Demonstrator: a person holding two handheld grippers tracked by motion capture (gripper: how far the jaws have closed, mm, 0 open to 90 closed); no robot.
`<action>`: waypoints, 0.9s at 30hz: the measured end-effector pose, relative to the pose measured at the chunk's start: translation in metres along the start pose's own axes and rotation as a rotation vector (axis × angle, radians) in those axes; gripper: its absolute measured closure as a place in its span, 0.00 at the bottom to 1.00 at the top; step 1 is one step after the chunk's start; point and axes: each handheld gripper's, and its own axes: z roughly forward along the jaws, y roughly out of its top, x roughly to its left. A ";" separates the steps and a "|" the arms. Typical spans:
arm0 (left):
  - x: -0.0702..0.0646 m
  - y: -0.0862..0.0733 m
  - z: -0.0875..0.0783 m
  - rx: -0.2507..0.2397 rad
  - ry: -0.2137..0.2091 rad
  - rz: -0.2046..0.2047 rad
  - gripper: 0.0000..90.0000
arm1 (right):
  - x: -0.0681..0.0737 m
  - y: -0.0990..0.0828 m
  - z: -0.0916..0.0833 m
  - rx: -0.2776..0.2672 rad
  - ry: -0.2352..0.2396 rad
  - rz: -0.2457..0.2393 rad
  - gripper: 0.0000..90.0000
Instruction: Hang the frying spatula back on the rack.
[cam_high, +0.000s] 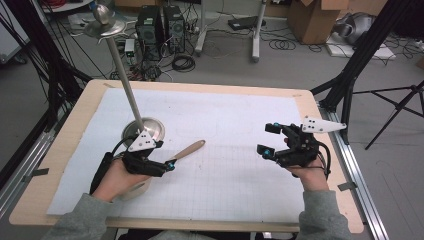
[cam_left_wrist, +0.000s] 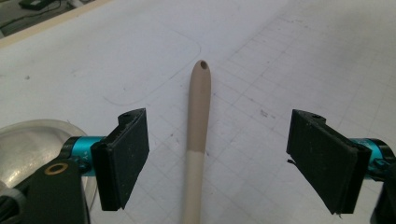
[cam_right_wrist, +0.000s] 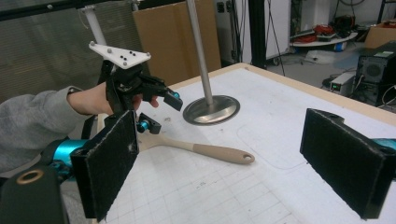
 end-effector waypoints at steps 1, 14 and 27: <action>0.000 0.000 0.000 0.002 0.000 0.002 0.25 | 0.000 0.000 0.000 0.000 0.002 -0.004 0.12; 0.000 -0.008 0.005 0.100 0.054 0.008 0.29 | 0.002 0.002 0.005 0.016 0.024 -0.009 0.12; 0.003 -0.012 0.013 0.187 0.073 0.036 0.32 | 0.004 0.002 0.003 0.015 0.015 -0.013 0.12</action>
